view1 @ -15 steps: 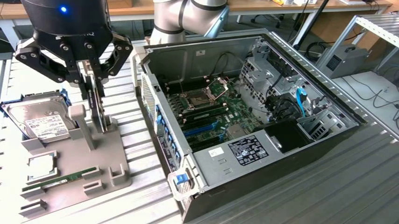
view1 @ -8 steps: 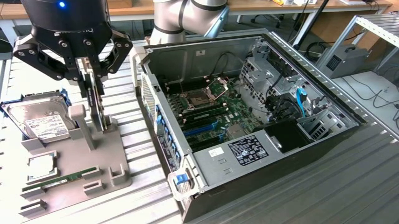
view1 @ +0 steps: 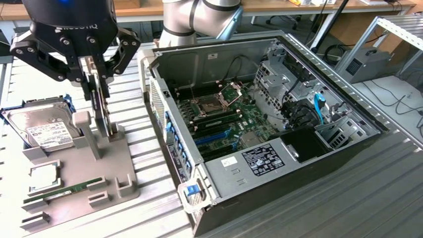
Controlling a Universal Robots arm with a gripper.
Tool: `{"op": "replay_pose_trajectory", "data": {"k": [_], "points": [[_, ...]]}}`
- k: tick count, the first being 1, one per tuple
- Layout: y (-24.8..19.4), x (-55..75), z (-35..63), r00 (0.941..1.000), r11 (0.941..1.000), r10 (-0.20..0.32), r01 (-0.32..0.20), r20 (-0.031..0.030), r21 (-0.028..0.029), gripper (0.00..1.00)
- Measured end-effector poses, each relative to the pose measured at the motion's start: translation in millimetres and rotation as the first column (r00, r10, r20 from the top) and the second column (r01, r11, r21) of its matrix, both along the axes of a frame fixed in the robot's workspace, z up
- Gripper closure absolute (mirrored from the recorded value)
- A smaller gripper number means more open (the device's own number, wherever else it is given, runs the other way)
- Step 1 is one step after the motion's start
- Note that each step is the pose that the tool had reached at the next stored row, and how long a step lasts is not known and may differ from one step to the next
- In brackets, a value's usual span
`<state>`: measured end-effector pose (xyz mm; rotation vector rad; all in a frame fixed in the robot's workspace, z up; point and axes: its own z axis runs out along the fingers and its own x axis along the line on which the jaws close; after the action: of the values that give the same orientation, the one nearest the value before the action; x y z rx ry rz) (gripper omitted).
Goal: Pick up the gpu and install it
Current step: 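Pick up the gpu and move the gpu toward the slot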
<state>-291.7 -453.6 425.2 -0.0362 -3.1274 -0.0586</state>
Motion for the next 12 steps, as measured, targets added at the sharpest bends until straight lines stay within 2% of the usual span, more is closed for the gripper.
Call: {"op": "replay_pose_trajectory", "data": {"k": [12], "points": [[0.0,0.0,7.4,1.0,1.0,0.0,0.0,0.0001,0.0001,0.73]]}}
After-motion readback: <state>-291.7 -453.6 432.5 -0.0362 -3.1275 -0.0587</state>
